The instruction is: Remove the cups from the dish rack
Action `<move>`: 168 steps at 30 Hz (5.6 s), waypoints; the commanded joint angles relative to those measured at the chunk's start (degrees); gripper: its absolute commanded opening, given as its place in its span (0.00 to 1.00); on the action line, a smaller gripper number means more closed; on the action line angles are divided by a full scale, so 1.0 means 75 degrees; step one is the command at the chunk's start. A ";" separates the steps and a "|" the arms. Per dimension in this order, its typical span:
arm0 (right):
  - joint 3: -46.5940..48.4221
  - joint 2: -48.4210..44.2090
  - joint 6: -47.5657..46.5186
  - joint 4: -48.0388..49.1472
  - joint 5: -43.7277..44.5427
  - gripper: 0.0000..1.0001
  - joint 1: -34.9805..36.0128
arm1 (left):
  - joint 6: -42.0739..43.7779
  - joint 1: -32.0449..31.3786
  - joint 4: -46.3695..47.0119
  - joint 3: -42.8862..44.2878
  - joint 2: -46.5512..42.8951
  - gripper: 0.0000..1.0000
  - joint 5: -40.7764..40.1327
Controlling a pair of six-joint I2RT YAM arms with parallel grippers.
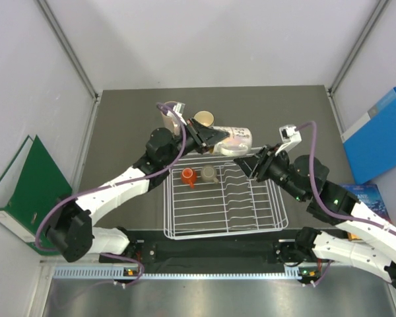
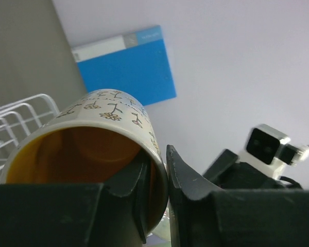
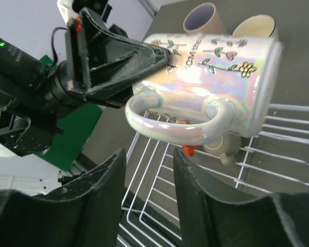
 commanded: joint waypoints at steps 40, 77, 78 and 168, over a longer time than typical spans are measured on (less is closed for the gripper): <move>0.1068 0.0629 -0.2090 -0.1158 0.1052 0.45 0.0005 | 0.6541 0.3090 -1.1729 0.9328 0.4990 0.00 -0.5844; 0.1279 0.1144 -0.1540 -0.1979 0.1180 0.45 -0.0019 | 0.6506 0.4016 -1.0215 0.9819 0.7230 0.02 -0.3698; 0.1267 0.1121 -0.1516 -0.1944 0.1181 0.45 -0.0019 | 0.6518 0.4016 -1.0227 0.9750 0.7171 0.06 -0.3745; 0.3061 0.5389 -0.2817 -0.0442 0.2537 0.98 0.1388 | 0.2756 -0.0636 -1.1212 0.2156 -0.2252 0.96 -0.7721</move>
